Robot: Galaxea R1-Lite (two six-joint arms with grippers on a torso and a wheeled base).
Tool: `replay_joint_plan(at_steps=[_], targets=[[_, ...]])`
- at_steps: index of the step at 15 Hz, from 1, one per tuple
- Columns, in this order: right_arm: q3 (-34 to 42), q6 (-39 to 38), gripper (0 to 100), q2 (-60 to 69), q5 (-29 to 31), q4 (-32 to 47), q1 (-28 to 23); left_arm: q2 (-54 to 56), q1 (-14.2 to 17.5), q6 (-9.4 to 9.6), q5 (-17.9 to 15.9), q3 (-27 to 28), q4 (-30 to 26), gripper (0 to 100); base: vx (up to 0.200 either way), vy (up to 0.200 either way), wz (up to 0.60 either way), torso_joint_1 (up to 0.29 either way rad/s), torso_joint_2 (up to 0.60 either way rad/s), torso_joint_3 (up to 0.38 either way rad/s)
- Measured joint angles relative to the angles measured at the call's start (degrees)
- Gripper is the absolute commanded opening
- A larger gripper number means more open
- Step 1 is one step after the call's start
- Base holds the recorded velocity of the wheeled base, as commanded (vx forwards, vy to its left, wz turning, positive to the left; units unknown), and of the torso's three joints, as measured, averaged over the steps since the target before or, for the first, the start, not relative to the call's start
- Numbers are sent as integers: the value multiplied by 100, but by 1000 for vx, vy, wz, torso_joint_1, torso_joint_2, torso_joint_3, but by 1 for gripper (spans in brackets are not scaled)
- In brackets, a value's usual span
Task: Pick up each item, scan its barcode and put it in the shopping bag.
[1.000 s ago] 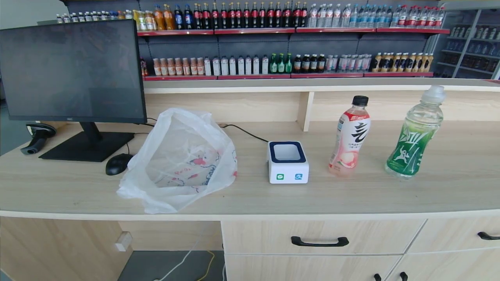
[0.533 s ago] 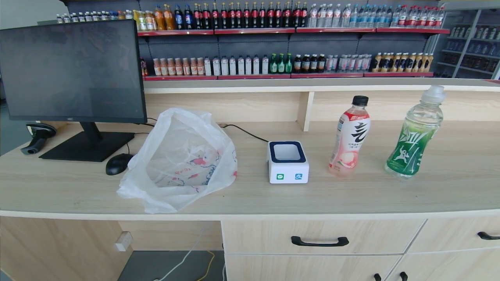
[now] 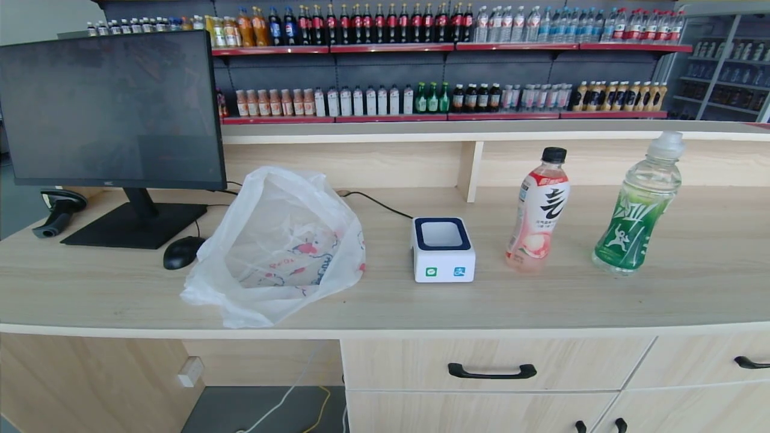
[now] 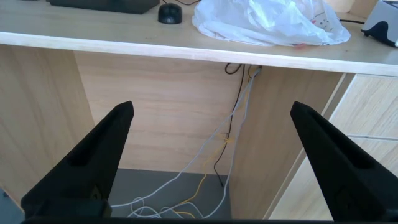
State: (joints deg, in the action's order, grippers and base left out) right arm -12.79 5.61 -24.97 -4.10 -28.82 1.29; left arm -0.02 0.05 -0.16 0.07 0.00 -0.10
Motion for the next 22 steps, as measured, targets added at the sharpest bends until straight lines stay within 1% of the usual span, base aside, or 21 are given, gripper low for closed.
replay_joint_plan(at_steps=[5, 6, 7, 10, 13, 16, 19, 22], targets=[[59, 60, 100, -2748, 22, -3860, 9, 0, 5, 2, 0, 0, 0, 100, 0, 0, 0, 0, 0, 0], [-22, 57, 100, -3256, 77, -4521, 13, 0, 5, 2, 0, 0, 0, 100, 0, 0, 0, 0, 0, 0], [-176, 38, 100, -3724, 148, -4916, 20, 0, 2, 0, -2, 0, 0, 100, 0, 0, 0, 0, 0, 0], [-438, -26, 100, -4548, 341, -5181, 166, 0, 2, 2, 0, 0, 2, 100, 0, 0, 0, 0, 0, 0], [-471, -41, 100, -4970, 911, -5350, 466, 0, 2, -2, 0, 0, 2, 100, 0, 0, 0, 0, 0, 0], [-311, -182, 100, -5230, 937, -5420, 866, 0, 0, 0, 0, 0, 0, 100, 0, 0, 0, 0, 0, 0], [227, -299, 100, -5422, 924, -5497, 1320, 0, 5, 0, -2, 0, 0, 100, 0, 0, 0, 0, 0, 0], [171, -336, 100, -5800, 740, -5572, 1447, 0, 2, 0, 0, 0, 0, 100, 0, 0, 0, 0, 0, 0]])
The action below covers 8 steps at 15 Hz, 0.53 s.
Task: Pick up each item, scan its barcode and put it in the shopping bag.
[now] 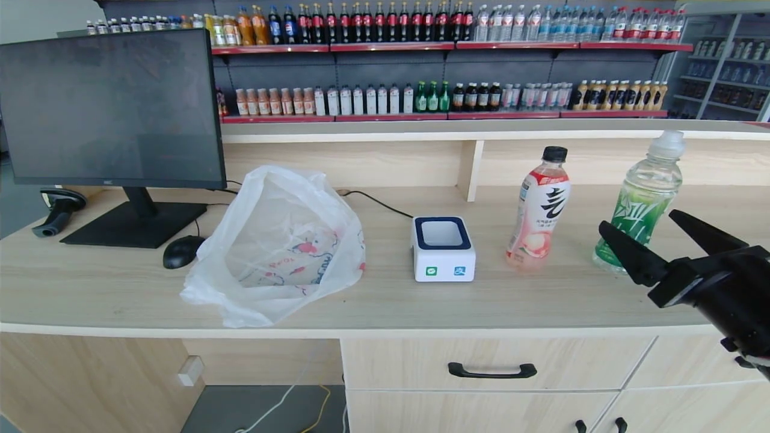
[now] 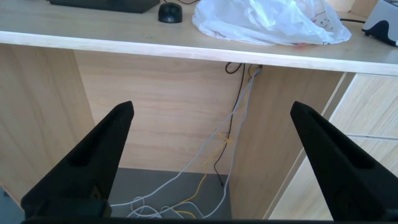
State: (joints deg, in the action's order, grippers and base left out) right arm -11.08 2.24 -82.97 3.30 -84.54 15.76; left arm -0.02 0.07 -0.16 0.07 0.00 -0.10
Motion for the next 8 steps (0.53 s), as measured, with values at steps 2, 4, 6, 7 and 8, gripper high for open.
replay_joint_plan(at_steps=[2, 4, 6, 7, 8], targets=[[-168, -79, 100, -308, -35, -17, 13, 0, -2, 2, 0, 0, 0, 100, 0, 0, 0, 0, 0, 0], [-380, -171, 100, -639, -33, -17, 68, 0, -2, 2, 0, 0, 2, 100, 0, 0, 0, 0, 0, 0], [-479, -357, 100, -901, -7, -22, 184, 0, -2, 0, 0, 0, 0, 100, 0, 0, 0, 0, 0, 0], [-479, -445, 100, -1011, 2, -23, 190, 0, -2, 2, 0, 0, 0, 100, 0, 0, 0, 0, 0, 0], [-479, -482, 100, -1104, 2, -22, 196, 0, 0, 0, 0, 0, 0, 100, 0, 0, 0, 0, 0, 0]])
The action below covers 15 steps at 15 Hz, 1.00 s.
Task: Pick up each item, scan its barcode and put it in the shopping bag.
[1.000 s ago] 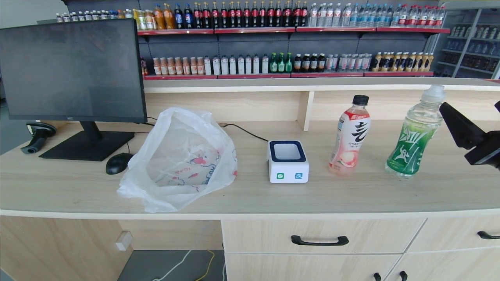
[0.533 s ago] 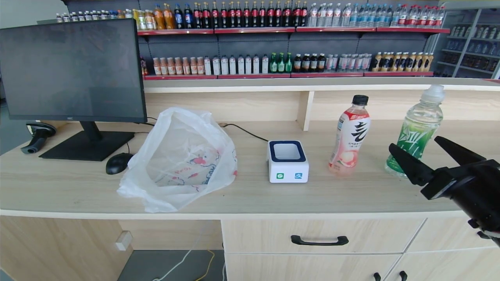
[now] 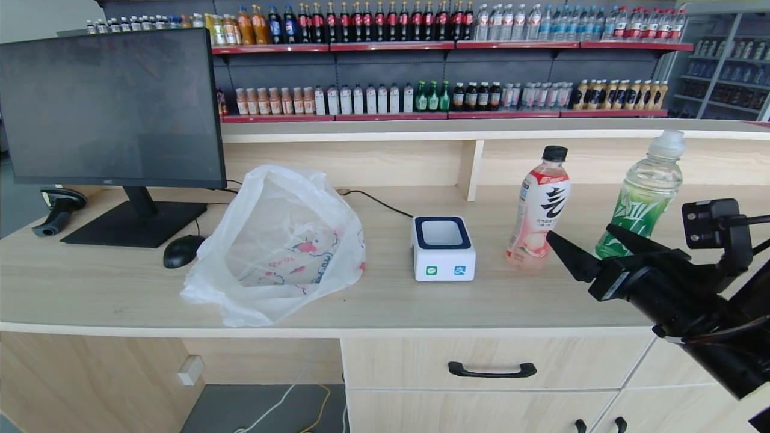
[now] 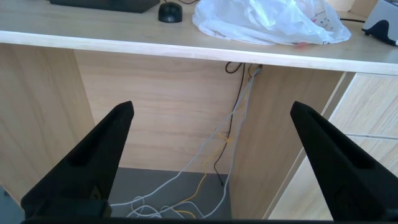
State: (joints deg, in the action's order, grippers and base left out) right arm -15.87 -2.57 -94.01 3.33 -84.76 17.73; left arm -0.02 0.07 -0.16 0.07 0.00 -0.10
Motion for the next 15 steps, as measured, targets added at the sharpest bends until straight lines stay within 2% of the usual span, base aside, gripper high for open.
replay_joint_plan(at_steps=[10, 15], targets=[[-990, 66, 100, -1029, 68, 7, -229, 0, -2, 0, 0, 0, 0, 100, 0, 0, 0, 0, 0, 0], [-1176, 23, 100, -1381, 90, 7, -343, 0, -2, 0, 0, 0, 0, 100, 0, 0, 0, 0, 0, 0]])
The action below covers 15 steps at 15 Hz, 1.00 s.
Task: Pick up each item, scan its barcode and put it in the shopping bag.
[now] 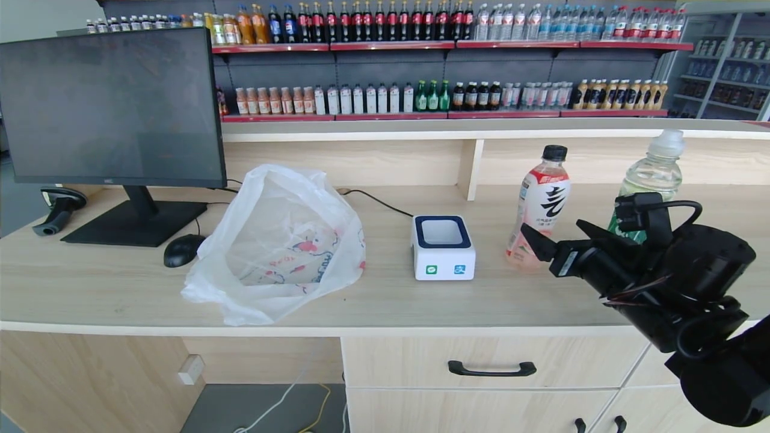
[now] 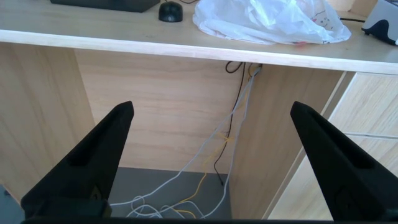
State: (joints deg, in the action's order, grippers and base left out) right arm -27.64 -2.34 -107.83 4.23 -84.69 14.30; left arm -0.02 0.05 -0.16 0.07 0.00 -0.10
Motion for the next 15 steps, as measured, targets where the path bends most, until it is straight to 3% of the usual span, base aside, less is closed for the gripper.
replay_joint_plan(at_steps=[6, 15], targets=[[-343, -6, 100, -308, -21, -2, -304, 0, 0, 0, 0, 0, 0, 100, 0, 0, 0, 0, 0, 0], [-740, -67, 100, -629, -2, -5, -38, 0, 2, 0, -2, 0, 0, 100, 0, 0, 0, 0, 0, 0]])
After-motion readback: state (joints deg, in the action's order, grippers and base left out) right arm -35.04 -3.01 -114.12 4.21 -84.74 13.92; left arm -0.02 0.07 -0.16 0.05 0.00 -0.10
